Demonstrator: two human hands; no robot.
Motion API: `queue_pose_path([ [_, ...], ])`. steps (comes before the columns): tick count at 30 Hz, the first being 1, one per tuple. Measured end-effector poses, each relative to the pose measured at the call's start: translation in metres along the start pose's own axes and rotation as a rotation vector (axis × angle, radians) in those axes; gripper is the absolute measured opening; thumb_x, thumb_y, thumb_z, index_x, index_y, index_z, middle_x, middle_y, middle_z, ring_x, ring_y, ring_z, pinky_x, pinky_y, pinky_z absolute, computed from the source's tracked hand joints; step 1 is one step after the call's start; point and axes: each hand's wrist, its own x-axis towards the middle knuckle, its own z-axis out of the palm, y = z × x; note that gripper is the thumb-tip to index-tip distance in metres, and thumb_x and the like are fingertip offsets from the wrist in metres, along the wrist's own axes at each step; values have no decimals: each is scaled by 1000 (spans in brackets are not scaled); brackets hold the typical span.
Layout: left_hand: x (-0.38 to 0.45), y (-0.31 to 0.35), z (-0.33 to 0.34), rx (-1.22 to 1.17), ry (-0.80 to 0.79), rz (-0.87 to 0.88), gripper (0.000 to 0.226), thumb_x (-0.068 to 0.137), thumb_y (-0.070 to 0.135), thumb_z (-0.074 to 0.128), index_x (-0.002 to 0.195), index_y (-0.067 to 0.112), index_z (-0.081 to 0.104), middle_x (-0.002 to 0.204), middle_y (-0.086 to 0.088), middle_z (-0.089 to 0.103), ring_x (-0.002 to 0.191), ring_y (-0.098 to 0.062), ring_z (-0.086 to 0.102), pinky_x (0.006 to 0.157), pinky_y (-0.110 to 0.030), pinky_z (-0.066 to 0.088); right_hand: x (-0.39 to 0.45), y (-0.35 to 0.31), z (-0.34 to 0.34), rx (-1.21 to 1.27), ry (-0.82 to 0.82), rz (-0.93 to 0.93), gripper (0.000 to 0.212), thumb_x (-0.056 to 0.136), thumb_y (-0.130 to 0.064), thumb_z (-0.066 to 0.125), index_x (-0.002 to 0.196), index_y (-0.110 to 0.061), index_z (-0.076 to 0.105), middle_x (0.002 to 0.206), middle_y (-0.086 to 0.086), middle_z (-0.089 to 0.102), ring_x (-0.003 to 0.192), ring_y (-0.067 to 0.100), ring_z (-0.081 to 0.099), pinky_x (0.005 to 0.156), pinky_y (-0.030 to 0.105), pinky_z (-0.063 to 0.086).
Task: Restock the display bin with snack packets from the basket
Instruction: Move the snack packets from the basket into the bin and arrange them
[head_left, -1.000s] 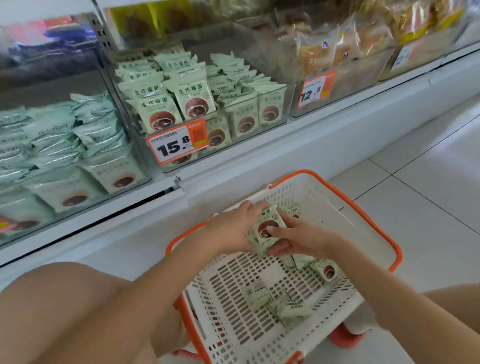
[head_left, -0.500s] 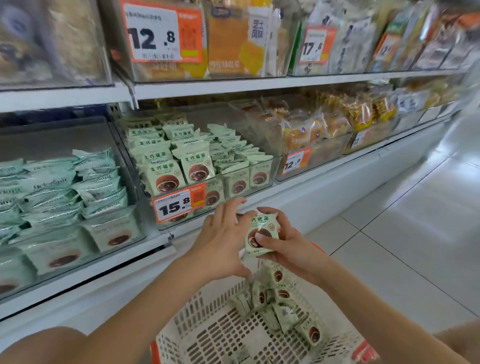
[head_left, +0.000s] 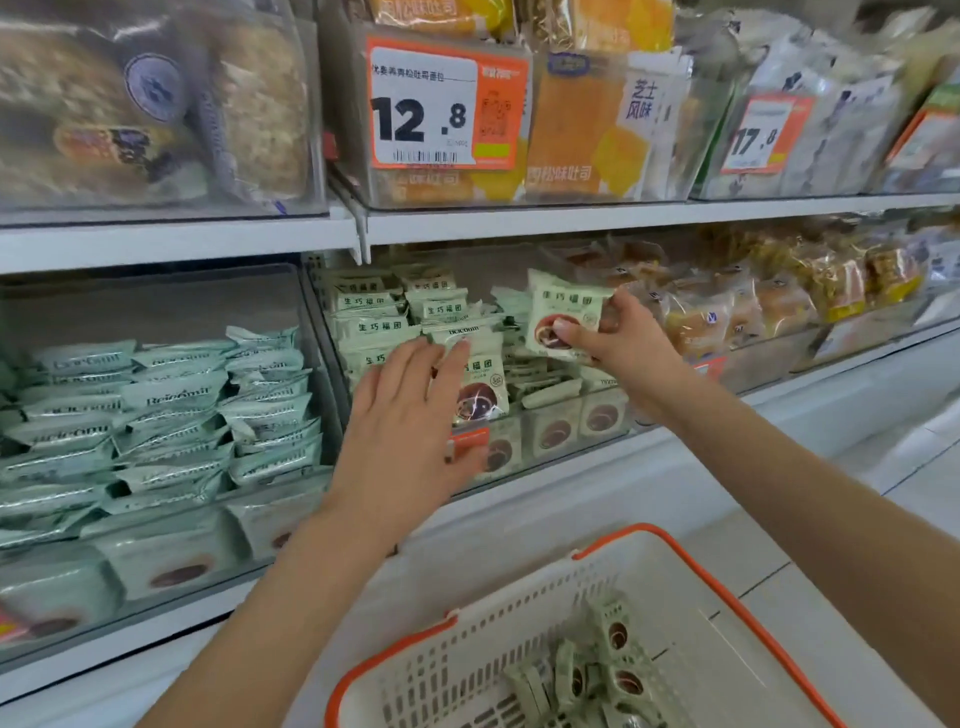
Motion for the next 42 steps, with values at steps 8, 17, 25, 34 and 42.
queue_pose_path([
  [8,0,-26,19,300,-197,121,78,80,66,34,141,17,45,147,-14,40,139,-27,28,112,-53,19,146,25,51,-202,83,-18,31,75,-28,79,86,-12,55,81,-3,53,85,18,51,79,36,49],
  [17,2,-26,21,417,-207,98,79,82,69,51,142,19,43,149,-15,37,135,-27,35,104,-47,26,187,47,94,-147,80,-78,30,76,-17,78,86,-14,50,98,8,65,95,20,62,84,24,49],
  [25,3,-24,21,431,-206,101,71,82,64,37,138,20,46,147,-13,41,132,-26,38,103,-44,25,185,48,103,-55,37,-99,40,79,-14,75,107,-8,47,102,10,61,91,24,63,71,23,55],
  [34,2,-26,22,415,-192,121,71,84,63,36,138,20,45,146,-15,41,131,-26,38,102,-44,27,191,32,98,-397,-193,-144,83,76,-14,77,142,-15,26,118,4,51,105,20,52,71,21,48],
  [42,2,-26,22,403,-203,118,69,84,63,35,138,21,45,148,-14,39,131,-26,37,102,-44,26,197,44,92,-156,-73,-137,43,86,-11,67,122,-3,44,113,4,61,100,16,60,58,4,47],
])
